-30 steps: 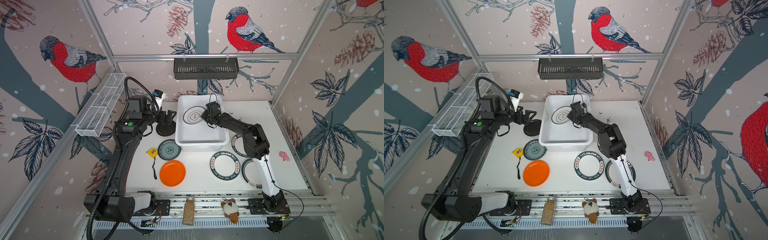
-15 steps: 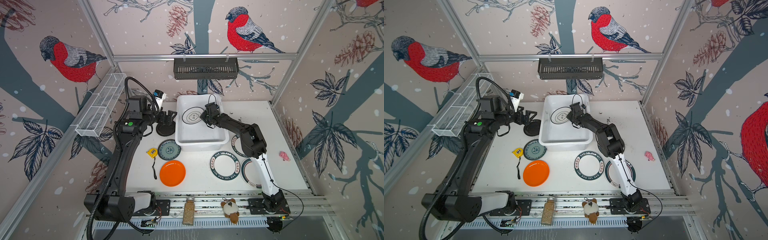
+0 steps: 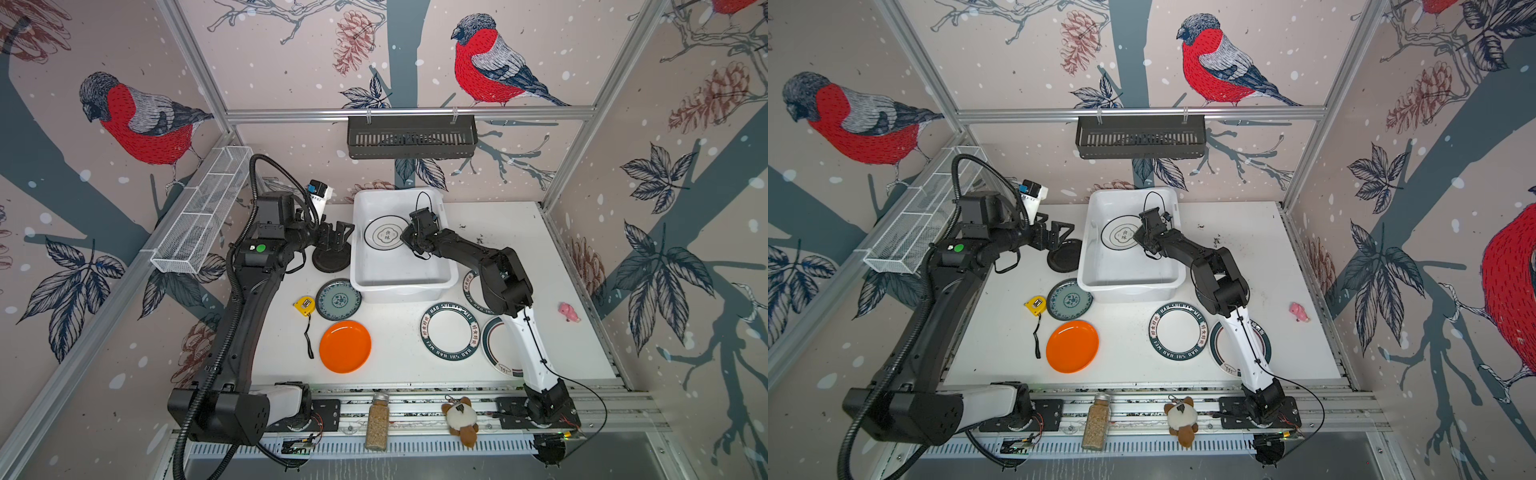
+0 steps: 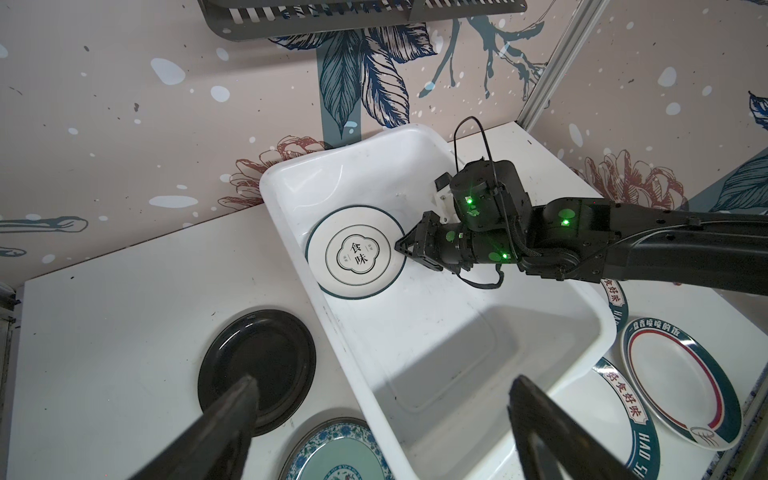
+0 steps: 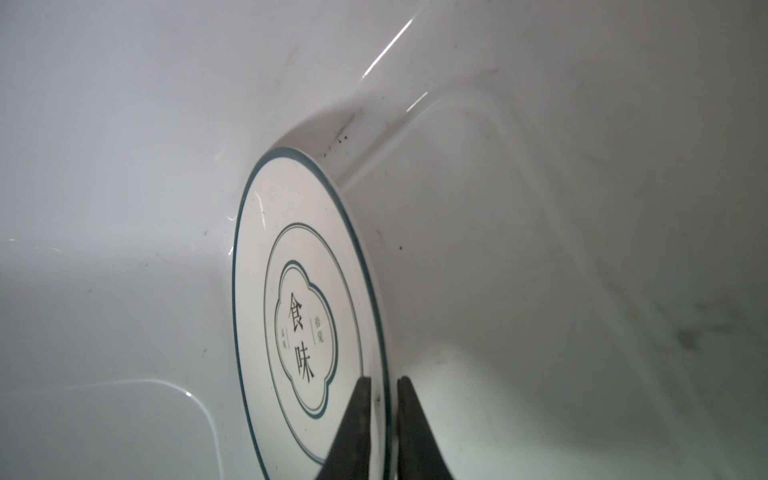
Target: Place the plates into the plastic bin on the countertop
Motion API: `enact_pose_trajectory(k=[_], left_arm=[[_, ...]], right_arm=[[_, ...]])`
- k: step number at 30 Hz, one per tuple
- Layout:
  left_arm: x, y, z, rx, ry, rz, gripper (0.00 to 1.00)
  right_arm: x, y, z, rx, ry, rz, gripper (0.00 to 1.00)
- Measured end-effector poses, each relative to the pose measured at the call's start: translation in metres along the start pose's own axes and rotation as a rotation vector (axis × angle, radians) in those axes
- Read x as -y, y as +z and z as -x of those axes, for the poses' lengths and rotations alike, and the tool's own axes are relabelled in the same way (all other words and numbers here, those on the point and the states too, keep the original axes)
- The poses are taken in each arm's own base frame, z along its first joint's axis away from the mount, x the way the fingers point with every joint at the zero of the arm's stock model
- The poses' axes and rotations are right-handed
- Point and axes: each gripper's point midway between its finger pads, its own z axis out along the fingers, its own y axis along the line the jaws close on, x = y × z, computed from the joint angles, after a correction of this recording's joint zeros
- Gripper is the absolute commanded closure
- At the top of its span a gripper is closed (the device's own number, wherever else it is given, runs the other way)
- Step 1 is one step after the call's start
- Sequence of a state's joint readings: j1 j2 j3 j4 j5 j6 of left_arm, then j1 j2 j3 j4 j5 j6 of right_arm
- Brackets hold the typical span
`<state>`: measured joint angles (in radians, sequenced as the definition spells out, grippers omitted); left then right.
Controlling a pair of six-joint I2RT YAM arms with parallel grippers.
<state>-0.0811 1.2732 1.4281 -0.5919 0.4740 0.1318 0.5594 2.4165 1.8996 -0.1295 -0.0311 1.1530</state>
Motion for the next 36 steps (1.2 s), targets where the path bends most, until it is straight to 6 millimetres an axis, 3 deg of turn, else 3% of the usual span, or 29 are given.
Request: enact_pose_trajectory(k=[16, 36], left_arm=[[0.001, 0.0, -0.007, -0.02, -0.006, -0.003, 0.06], [0.003, -0.004, -0.006, -0.017, -0.005, -0.003, 0.06]], right_arm=[[0.012, 0.004, -0.002, -0.008, 0.026, -0.023, 0.74], [0.003, -0.005, 0.015, -0.002, 0.025, -0.067, 0.56]])
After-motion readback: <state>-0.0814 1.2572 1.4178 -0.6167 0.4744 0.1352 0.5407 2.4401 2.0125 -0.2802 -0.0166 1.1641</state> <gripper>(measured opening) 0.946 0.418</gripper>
